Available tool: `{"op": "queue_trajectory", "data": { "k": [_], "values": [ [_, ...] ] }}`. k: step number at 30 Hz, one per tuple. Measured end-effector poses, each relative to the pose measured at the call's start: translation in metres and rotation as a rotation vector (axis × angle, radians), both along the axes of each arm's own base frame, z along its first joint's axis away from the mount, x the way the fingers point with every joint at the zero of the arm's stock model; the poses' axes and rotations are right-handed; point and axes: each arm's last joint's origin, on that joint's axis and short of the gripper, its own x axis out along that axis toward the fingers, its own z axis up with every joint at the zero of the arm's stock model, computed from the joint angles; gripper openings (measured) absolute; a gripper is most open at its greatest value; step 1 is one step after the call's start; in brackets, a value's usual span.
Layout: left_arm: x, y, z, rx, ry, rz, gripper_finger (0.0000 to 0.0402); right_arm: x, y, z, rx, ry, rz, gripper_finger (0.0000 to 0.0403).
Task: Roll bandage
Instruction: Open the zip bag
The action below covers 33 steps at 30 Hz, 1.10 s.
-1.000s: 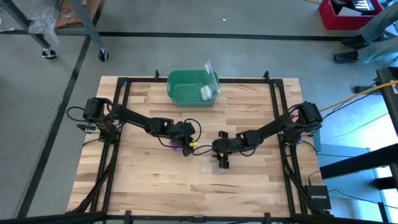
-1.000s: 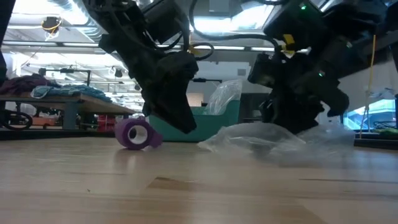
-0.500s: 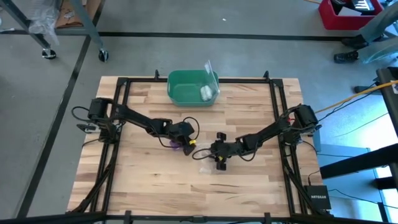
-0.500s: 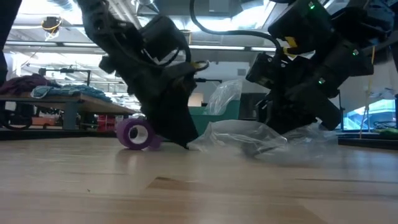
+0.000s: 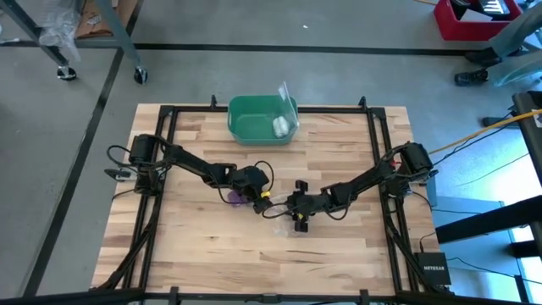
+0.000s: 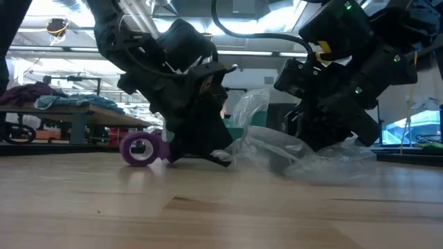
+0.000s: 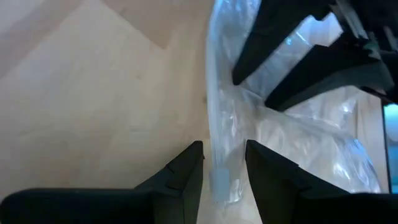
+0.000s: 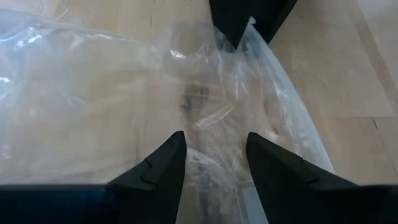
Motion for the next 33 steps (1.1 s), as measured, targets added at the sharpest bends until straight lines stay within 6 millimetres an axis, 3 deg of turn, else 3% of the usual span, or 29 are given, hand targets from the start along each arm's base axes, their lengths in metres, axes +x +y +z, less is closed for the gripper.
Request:
{"op": "queue_trajectory", "data": {
  "k": [5, 9, 12, 15, 19, 23, 27, 33],
  "values": [
    [0.0, 0.0, 0.0, 0.06, -0.011, -0.032, 0.01, 0.0, 0.0, 0.0, 0.0, 0.001, -0.001, 0.0177],
    [0.0, 0.0, 0.0, 0.12, -0.025, -0.07, 0.0052, -0.001, 0.002, 0.005, 0.002, -0.007, 0.007, 0.0177],
    [0.0, 0.0, 0.0, 0.181, -0.038, -0.11, 0.0017, -0.009, 0.005, 0.019, -0.003, -0.008, 0.028, 0.0177],
    [-0.001, 0.0, 0.001, 0.248, -0.042, -0.162, 0.0023, -0.016, 0.007, 0.047, 0.003, -0.058, 0.047, 0.0177],
    [0.002, -0.003, 0.022, 0.44, -0.058, -0.269, 0.0042, -0.027, 0.003, 0.083, 0.004, -0.138, 0.045, 0.0177],
    [0.006, -0.007, 0.054, 0.681, -0.077, -0.325, 0.0029, -0.032, -0.002, 0.111, -0.051, -0.275, -0.039, 0.0177],
    [0.012, -0.014, 0.087, 0.919, -0.162, -0.351, 0.0016, -0.027, -0.008, 0.116, -0.024, -0.337, -0.052, 0.0177],
    [0.014, -0.036, 0.097, 1.096, -0.167, -0.405, 0.0039, -0.023, -0.014, 0.109, -0.008, -0.318, -0.089, 0.0177]
  ]
}}
